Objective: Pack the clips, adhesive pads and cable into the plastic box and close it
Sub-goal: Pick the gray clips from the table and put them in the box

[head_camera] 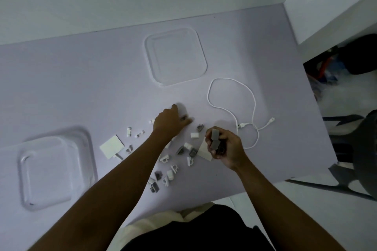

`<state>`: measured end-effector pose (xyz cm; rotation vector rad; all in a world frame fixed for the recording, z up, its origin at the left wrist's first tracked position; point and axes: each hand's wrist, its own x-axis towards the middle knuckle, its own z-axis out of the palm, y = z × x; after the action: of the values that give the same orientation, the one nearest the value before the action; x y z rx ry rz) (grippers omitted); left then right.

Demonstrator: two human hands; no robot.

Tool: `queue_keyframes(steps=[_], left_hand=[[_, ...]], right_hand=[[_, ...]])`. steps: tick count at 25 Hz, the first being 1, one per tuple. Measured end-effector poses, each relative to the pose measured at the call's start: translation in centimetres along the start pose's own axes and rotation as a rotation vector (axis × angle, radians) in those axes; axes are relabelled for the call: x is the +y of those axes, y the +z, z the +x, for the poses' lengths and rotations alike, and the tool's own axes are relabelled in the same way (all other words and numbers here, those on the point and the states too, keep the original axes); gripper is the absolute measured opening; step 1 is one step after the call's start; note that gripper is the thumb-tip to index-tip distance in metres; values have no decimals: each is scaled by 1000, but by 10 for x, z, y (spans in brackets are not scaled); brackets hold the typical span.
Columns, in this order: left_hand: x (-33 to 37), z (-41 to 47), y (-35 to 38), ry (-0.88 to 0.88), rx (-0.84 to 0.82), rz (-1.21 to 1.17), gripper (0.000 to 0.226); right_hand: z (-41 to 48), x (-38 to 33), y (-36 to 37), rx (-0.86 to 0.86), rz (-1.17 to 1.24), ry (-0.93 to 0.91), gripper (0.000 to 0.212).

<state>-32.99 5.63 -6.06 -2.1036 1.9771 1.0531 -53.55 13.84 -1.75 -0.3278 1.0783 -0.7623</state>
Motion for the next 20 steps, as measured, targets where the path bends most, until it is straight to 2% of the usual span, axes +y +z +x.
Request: queue_keyframes(steps=[3,6,8,11,13,15,17,20], left_hand=[[4,6,11,37,2,55,58],[9,9,10,30,-12,27,38],[11,6,7,-10,-45,-120,36],[11,-7,-3,-47,-100,-450,32],[8,-22,-10,-52,-131,-568,31],[1,-39,-10,-11,-125,-509,34],[-9,-56,1,61,-103,-287,37],[-18,-77,18,115,-44,-46,44]], right_hand=[[-3,-3,-15,169,-38,26,43],[8,-1,-19,388,-310,-89,38],[16,6,-23,467,-492,-156,35],[25,15,-30,496,-975,-253,16],[27,20,-30,454,-1156,-214,26],[30,24,-26,438,-1263,-180,30],[37,30,-22,432,-1338,-175,28],[39,29,-18,438,-1226,-157,26]])
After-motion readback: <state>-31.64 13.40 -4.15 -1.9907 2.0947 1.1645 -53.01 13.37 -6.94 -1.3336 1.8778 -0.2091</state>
